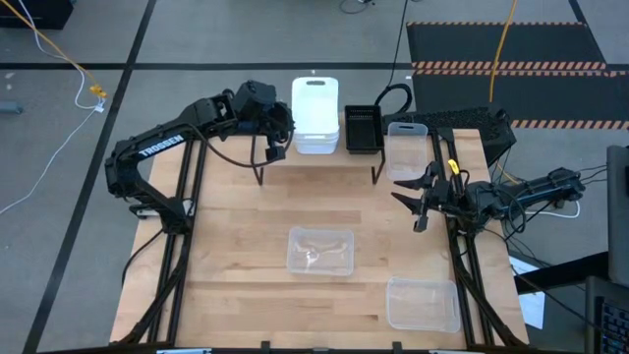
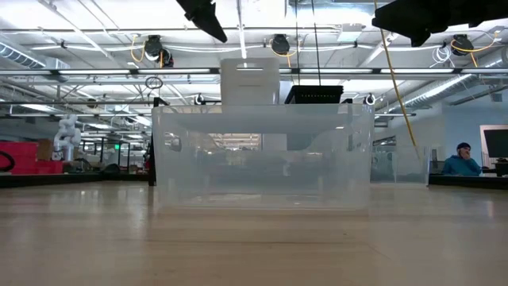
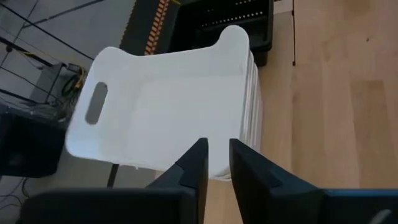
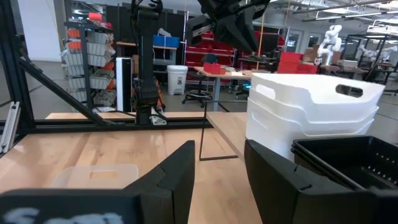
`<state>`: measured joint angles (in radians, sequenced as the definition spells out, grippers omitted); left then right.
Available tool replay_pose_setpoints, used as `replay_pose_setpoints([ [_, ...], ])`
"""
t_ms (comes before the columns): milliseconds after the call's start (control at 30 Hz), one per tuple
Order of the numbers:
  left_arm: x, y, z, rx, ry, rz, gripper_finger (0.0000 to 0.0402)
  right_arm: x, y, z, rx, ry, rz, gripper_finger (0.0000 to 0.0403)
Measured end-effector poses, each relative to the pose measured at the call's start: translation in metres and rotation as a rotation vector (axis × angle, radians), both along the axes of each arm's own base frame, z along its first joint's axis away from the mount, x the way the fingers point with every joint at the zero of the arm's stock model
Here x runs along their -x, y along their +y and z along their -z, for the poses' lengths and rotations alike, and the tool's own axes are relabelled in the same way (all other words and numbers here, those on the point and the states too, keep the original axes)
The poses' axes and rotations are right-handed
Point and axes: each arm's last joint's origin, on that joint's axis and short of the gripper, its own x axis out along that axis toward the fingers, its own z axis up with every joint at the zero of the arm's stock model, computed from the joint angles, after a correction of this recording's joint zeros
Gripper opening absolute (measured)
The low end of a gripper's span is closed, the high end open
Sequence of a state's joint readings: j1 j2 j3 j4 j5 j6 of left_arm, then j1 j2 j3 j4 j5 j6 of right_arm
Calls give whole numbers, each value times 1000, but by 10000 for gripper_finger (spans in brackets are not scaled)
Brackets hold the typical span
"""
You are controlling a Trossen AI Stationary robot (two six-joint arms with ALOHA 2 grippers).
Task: Stack baskets on shelf by color
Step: Stack the white bin on the white bin on the shelf, then put the top transparent bin on the shelf
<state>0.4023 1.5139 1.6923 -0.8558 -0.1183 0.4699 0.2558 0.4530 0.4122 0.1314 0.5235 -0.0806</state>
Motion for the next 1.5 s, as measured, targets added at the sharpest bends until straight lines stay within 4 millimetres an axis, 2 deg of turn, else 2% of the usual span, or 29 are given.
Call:
replay_pose_setpoints([
  [167, 0, 0, 0, -2, -2, -4, 77, 0, 0, 0, 1, 0, 0, 132],
  [300, -11, 3, 6, 29, -18, 27, 77, 0, 0, 0, 2, 0, 0, 132],
  [400, -27, 6, 18, 47, -15, 59, 76, 0, 0, -1, 0, -6, 0, 132],
  [567, -58, 18, 52, 53, 54, 72, 77, 0, 0, -1, -3, -12, -3, 132],
  [733, -71, 25, 71, 31, 112, 57, 77, 0, 0, -1, -8, -13, -5, 132],
  [1100, -67, 10, 58, 66, 62, 104, 76, -1, 0, 0, 12, 1, -5, 132],
  [1367, -69, 4, 59, 74, 59, 110, 76, -1, 0, 0, 9, 0, -6, 132],
  [1500, -68, -1, 51, 21, 31, 57, 77, -1, 0, 0, 11, 0, -6, 132],
])
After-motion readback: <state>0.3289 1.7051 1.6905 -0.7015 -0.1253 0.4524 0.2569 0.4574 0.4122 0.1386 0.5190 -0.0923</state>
